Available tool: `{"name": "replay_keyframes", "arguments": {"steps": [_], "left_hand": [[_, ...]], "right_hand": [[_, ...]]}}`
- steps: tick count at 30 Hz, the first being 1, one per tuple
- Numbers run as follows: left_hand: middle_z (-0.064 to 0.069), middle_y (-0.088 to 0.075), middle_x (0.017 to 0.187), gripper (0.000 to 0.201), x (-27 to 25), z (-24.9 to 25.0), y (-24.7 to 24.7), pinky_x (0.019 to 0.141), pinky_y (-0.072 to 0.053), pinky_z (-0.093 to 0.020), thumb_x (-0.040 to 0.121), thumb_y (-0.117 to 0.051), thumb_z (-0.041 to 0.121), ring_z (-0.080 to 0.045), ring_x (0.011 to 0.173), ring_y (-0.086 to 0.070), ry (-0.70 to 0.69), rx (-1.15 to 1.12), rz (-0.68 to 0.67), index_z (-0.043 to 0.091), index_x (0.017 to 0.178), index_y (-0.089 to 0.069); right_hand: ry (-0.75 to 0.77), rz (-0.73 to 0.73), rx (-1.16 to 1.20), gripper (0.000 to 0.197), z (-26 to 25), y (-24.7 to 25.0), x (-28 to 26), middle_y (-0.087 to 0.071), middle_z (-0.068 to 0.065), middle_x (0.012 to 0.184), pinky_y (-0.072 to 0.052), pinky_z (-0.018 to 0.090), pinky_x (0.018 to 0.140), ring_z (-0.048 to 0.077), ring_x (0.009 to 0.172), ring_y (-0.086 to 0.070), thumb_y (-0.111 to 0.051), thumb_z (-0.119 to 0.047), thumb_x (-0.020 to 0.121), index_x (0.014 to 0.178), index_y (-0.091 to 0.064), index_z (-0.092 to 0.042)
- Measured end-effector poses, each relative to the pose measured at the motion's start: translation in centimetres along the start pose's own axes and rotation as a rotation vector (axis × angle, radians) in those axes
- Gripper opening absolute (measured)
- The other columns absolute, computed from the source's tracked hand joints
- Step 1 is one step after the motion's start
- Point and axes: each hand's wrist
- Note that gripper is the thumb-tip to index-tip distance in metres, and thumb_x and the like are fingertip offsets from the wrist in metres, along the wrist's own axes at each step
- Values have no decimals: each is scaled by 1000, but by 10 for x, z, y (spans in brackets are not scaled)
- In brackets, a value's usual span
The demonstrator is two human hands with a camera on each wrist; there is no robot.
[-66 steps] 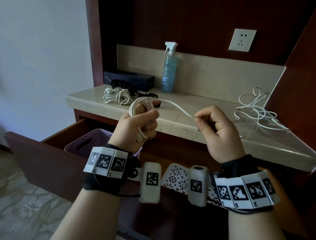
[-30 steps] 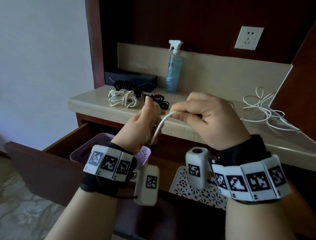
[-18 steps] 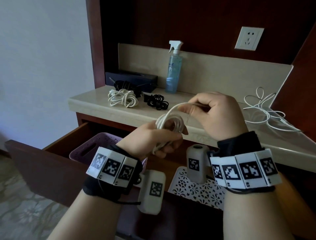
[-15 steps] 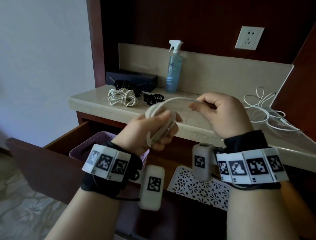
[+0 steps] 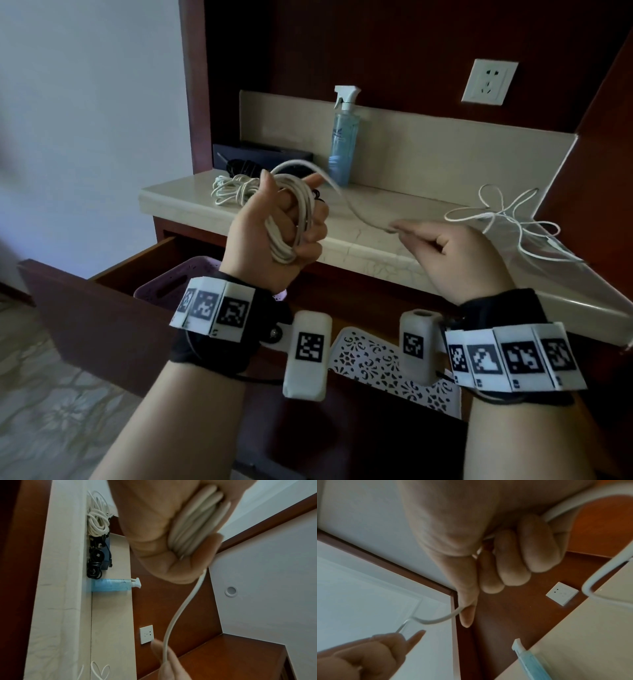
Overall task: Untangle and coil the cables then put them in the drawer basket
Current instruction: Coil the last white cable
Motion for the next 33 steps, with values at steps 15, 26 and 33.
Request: {"name": "replay_keyframes", "arguments": {"steps": [15, 26, 33], "left_hand": [[-7, -66, 88, 59, -3, -14, -14, 40, -38, -14, 97, -19, 53, -10, 55, -49, -81, -118, 78, 6, 95, -55], [-1, -50, 66, 51, 3, -6, 2, 86, -51, -42, 96, -31, 57, -15, 63, -54, -176, -166, 365, 13, 79, -50], [4, -50, 68, 35, -2, -19, -11, 59, -43, -23, 88, -51, 51, -8, 58, -47, -138, 440, 472, 16, 88, -52]], "right_hand": [[-117, -154, -48, 22, 13, 5, -23, -65, -16, 111, -38, 17, 81, 2, 101, -57, -51, -33, 93, 106, -69, -31], [-57, -127, -110, 13, 10, 13, -31, -63, -8, 76, -42, 24, 64, 7, 71, -55, -55, -33, 89, 88, -67, -28], [345, 23, 22, 25, -10, 18, -30, -51, -17, 69, -35, 9, 62, -2, 70, -48, -50, -37, 86, 88, -69, -22]]}}
Point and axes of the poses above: each hand's wrist, its own x-axis towards the middle knuckle, its own y-axis out of the back of the hand, z = x × y
